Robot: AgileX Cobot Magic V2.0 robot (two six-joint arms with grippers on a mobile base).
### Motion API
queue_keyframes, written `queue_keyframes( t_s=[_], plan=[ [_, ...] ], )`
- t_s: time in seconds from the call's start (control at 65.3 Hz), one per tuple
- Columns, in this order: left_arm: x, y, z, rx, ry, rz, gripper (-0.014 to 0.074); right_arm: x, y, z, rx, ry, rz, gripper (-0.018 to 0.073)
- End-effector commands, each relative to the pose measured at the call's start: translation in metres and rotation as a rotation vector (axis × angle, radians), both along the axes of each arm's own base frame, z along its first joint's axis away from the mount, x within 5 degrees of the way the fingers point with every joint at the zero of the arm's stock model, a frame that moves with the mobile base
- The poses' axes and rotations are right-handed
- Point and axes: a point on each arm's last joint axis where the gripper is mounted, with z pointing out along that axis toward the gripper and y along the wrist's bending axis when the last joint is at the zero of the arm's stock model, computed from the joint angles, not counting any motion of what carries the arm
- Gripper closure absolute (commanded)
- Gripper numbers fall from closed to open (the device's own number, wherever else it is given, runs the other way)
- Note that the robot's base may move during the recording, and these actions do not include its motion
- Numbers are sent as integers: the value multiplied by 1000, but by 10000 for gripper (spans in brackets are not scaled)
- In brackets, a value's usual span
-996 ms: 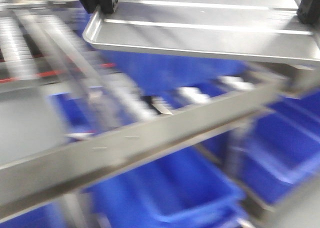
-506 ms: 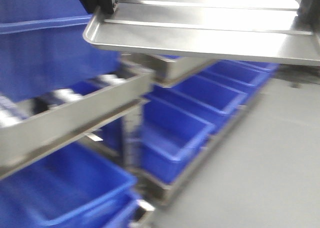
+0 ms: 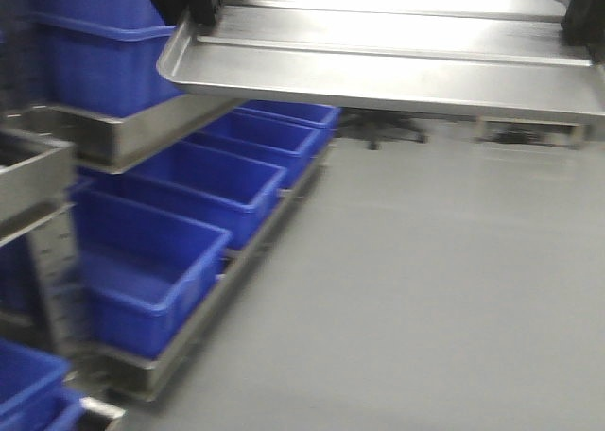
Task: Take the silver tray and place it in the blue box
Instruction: 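Hold the tray level with both grippers while the base turns away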
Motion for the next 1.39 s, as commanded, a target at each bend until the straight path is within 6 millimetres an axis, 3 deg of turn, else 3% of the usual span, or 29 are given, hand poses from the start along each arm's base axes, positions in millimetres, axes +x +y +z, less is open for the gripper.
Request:
queue_keyframes(
  t_s=[0.0, 1.379],
  plan=[
    [-2, 10, 25, -17, -103, 9, 694, -3, -7, 18, -43, -81, 17, 501],
    [-2, 10, 25, -19, -102, 9, 694, -4, -7, 17, -47, -71, 16, 501]
  ],
)
